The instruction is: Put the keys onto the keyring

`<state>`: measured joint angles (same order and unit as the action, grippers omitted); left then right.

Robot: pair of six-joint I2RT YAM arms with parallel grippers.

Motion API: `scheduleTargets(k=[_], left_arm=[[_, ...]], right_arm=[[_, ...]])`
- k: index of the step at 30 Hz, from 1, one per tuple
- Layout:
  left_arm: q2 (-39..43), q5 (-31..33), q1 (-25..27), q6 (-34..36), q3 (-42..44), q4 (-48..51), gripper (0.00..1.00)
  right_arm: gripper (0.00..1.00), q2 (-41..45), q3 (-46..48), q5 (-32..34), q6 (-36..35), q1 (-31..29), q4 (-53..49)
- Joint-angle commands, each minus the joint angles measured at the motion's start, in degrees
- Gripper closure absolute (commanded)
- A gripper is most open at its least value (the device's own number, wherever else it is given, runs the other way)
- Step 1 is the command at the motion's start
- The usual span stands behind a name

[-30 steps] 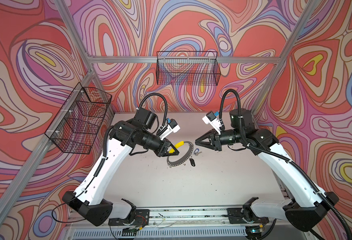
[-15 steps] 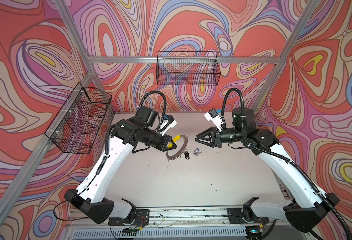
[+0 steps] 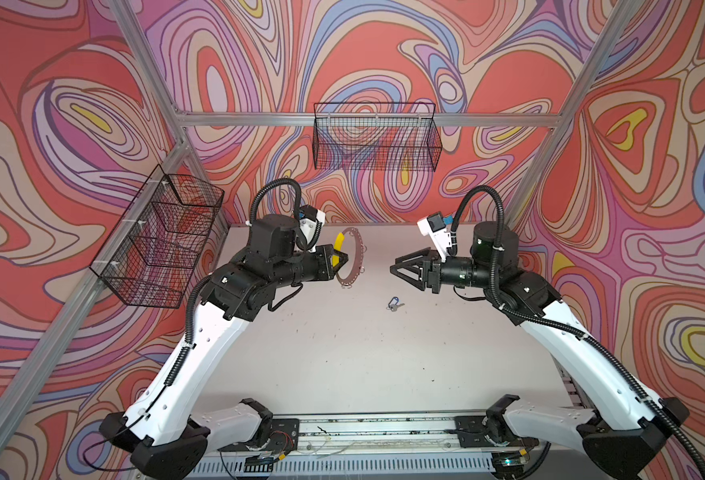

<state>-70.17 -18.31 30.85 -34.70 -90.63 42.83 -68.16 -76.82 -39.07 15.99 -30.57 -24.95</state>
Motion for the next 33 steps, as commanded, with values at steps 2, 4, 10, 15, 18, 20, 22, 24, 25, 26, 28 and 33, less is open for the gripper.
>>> scheduleTargets(k=[2,4,10,15,18,20,22,24,25,26,28,33], left_arm=[[0.5,13.5,3.5,-5.3,0.7,-4.4,1.0],[0.2,18.6,5.4,-7.4,0.8,-4.7,1.0],[-0.4,23.8,6.7,-14.6,2.2,-6.3,1.0],[-0.1,26.0,6.9,-19.0,2.7,-6.2,1.0],[-0.3,25.6,6.9,-20.5,2.7,-6.1,1.0],[-0.7,25.3,6.9,-20.8,2.4,-5.9,1.0],[-0.9,25.2,6.9,-21.2,2.0,-5.5,1.0],[-0.9,25.0,6.9,-21.8,2.1,-5.6,1.0],[-0.9,24.9,7.0,-22.1,2.2,-5.6,1.0],[-0.8,24.8,7.1,-22.3,2.3,-5.7,1.0],[-0.8,24.7,7.3,-22.8,2.6,-5.9,1.0],[-0.8,24.3,7.5,-23.6,2.9,-6.1,1.0]], right_arm=[[0.47,0.0,-1.2,9.9,-3.7,-4.9,2.8],[0.45,-1.0,-2.6,15.1,-6.4,-8.0,3.0],[0.42,-6.6,-7.0,32.9,-16.4,-18.5,1.6],[0.4,-9.2,-7.7,41.7,-21.3,-22.7,3.5],[0.39,-10.4,-7.4,45.5,-23.3,-24.6,4.9],[0.4,-11.4,-7.4,48.7,-25.0,-26.3,5.7],[0.4,-12.2,-7.7,50.6,-26.5,-27.9,6.1],[0.4,-13.0,-7.7,52.9,-27.6,-29.0,7.1],[0.4,-13.4,-7.8,54.7,-28.4,-29.6,7.4],[0.4,-13.8,-8.1,55.9,-28.9,-30.0,7.5],[0.43,-14.6,-8.3,57.5,-29.7,-30.2,7.9],[0.54,-15.8,-7.8,61.8,-31.1,-31.0,10.0]])
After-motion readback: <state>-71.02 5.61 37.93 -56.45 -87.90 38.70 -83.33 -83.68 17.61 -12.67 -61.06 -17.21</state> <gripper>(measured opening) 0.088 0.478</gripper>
